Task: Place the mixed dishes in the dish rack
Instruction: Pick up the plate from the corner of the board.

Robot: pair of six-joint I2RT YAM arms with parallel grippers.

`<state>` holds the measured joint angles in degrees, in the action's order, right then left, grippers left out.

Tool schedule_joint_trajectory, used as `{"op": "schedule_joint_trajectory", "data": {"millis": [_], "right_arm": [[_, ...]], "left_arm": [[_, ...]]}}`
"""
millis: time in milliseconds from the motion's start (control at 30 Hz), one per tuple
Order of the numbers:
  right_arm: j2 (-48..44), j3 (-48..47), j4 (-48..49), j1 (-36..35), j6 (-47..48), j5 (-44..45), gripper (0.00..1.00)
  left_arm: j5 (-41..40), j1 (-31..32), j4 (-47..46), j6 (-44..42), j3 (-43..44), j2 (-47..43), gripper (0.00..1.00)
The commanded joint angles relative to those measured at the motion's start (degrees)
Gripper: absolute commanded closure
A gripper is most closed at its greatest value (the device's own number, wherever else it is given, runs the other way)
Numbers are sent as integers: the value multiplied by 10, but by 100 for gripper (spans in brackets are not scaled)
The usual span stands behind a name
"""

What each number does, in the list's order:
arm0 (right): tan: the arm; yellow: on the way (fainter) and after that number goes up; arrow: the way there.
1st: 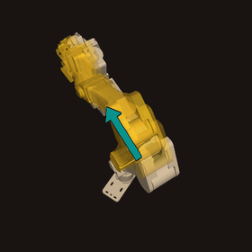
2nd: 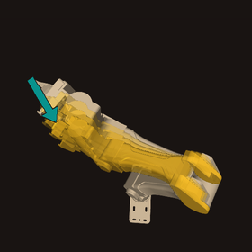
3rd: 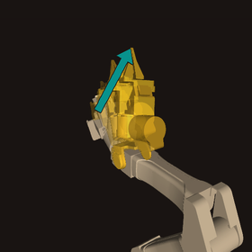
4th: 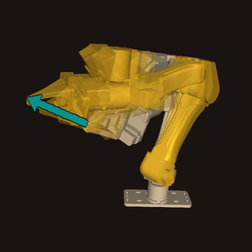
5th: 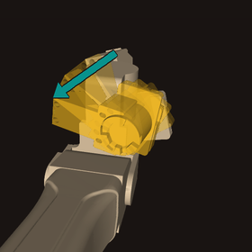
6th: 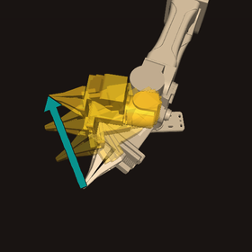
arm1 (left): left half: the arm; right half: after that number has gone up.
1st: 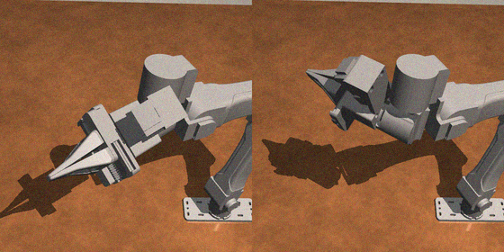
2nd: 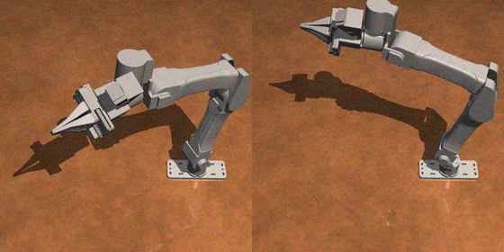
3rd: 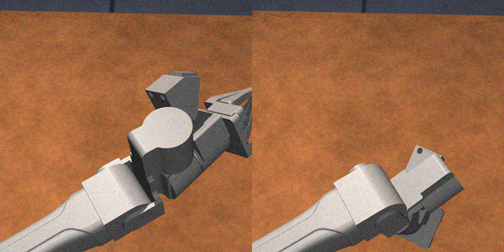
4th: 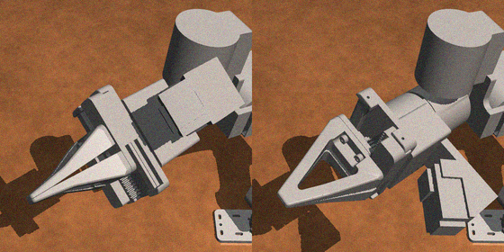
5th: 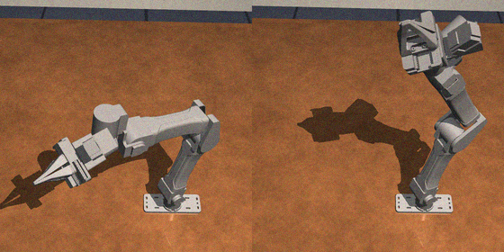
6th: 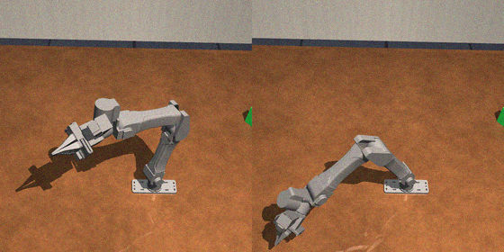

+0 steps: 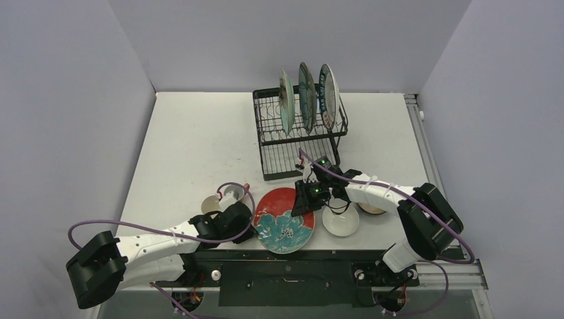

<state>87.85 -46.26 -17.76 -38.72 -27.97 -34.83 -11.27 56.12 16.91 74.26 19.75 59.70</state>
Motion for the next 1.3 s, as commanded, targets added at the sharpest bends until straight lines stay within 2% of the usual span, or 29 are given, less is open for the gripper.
{"op": "schedule_joint_trajectory", "data": {"millis": [0, 467, 700, 833, 1033, 1267], "right_arm": [[-3, 4, 16, -13, 6, 18, 98], [-75, 8, 17, -1, -20, 48, 100], [-113, 22, 19, 12, -33, 63, 100], [-128, 32, 22, 18, -42, 73, 100], [-150, 44, 31, 23, -58, 78, 100], [-182, 51, 38, 37, -72, 74, 100]], "left_arm": [[11, 2, 72, -24, -20, 28, 100], [5, 1, 84, -35, -6, 18, 100], [2, 1, 88, -36, -1, 15, 96], [0, 1, 90, -37, 1, 14, 90], [-2, 1, 98, -43, 16, 9, 75], [-5, 0, 117, -63, 48, -16, 62]]}}
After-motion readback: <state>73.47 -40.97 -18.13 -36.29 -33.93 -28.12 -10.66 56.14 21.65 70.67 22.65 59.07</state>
